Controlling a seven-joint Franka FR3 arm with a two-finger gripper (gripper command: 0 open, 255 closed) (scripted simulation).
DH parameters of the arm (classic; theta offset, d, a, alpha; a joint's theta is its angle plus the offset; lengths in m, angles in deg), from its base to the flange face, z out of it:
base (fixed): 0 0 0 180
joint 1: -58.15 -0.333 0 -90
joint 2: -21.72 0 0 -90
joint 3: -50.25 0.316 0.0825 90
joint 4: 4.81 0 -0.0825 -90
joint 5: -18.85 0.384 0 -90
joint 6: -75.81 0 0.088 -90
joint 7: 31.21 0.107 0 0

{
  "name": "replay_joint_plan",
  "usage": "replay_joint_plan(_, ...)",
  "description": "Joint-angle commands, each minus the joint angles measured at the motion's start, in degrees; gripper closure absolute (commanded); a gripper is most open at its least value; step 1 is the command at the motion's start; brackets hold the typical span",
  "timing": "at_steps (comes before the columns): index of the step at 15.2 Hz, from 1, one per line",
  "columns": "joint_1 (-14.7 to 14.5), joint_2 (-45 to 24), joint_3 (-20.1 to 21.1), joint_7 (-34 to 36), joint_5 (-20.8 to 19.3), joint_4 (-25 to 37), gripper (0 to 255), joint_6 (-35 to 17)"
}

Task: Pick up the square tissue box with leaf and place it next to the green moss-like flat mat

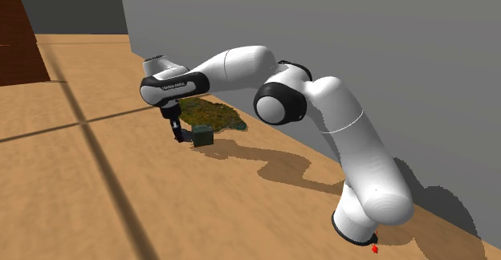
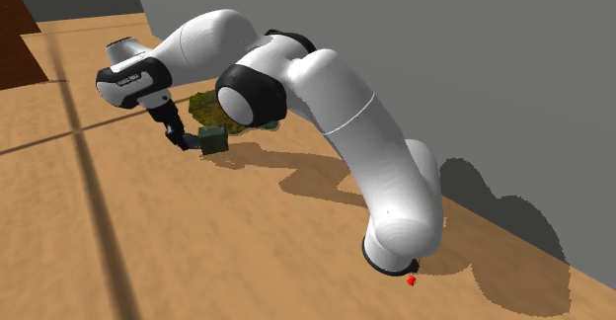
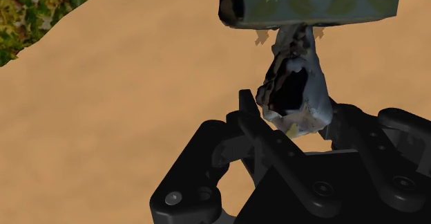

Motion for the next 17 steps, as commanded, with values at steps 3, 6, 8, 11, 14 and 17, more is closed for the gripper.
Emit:
replay_joint_plan(3,-0.01,-0.11,0.01,0.04,0.01,0.08,255,-0.09)
replay_joint_plan(6,-0.01,-0.12,0.01,0.04,0.01,0.09,0,-0.1)
replay_joint_plan(8,-0.01,-0.14,0.01,0.04,0.02,0.12,0,-0.09)
replay_joint_plan(11,-0.01,-0.11,0.01,0.04,0.01,0.08,0,-0.09)
replay_joint_plan(14,0.1,-0.44,0.02,0.05,0.04,6.42,0,5.91)
replay_joint_plan(17,0.18,-0.75,0.04,0.05,0.07,8.47,0,7.64)
